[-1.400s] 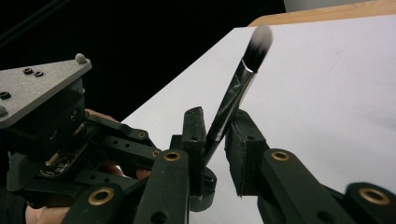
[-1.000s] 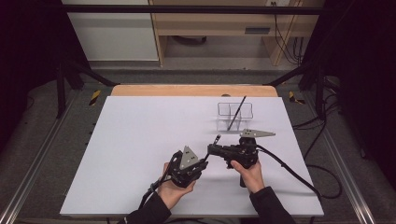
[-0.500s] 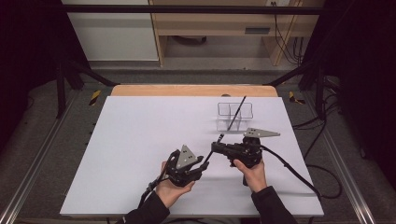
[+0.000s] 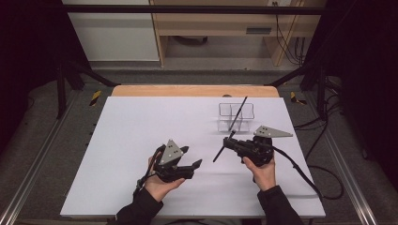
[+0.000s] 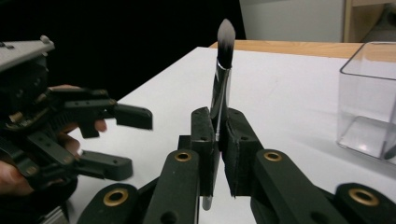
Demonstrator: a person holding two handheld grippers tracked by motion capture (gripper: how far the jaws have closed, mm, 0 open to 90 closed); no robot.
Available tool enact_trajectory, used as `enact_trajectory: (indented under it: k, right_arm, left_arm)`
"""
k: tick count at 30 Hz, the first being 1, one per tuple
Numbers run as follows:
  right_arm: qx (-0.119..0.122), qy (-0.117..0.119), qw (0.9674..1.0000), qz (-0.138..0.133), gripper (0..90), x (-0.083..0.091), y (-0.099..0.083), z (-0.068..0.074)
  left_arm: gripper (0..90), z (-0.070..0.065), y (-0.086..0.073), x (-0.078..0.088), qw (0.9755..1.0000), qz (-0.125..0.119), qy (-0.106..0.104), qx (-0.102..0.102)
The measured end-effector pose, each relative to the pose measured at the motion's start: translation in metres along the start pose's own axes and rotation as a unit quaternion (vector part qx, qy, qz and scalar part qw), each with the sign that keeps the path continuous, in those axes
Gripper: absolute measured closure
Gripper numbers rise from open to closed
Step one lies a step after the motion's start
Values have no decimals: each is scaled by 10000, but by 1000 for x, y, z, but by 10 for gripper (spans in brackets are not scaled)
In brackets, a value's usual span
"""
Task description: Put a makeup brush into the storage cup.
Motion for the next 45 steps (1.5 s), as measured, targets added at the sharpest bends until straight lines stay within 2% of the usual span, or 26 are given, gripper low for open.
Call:
enact_trajectory:
  k: [6, 14, 23, 29, 33, 37, 45]
  right_arm:
    - [56, -148, 9999, 17, 837, 3, 1, -4]
    - [137, -331, 9994, 1, 837, 9, 4, -8]
    - [188, -488, 9986, -118, 837, 20, 13, -14]
    - [210, -581, 9981, -73, 836, 22, 16, -17]
    - [267, -614, 9977, -63, 836, 22, 20, -17]
    - [371, -700, 9969, -23, 836, 20, 28, -15]
    - [469, -860, 9952, -16, 836, 19, 41, -18]
  left_arm:
    - [200, 8, 4, 8, 9999, -90, -48, -69]
    - [138, 20, 7, 22, 9998, -182, -38, -29]
    - [129, 41, 2, 47, 9992, -336, 197, 31]
    - [129, 62, -10, 66, 9981, -389, 467, 62]
    - [129, 78, -18, 80, 9967, -475, 610, 228]
    - [128, 91, -26, 90, 9953, -522, 759, 308]
    - [123, 109, -42, 99, 9934, -479, 932, 463]
Point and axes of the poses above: each handheld gripper's, and its own axes: x roughly backward along the jaws, y roughly out of its top, z roughly to its left, the point moved 3 cm from there along -x, roughly forward along the jaws, and after that the axes turned 5 degrees about x, right-handed, at the moved point
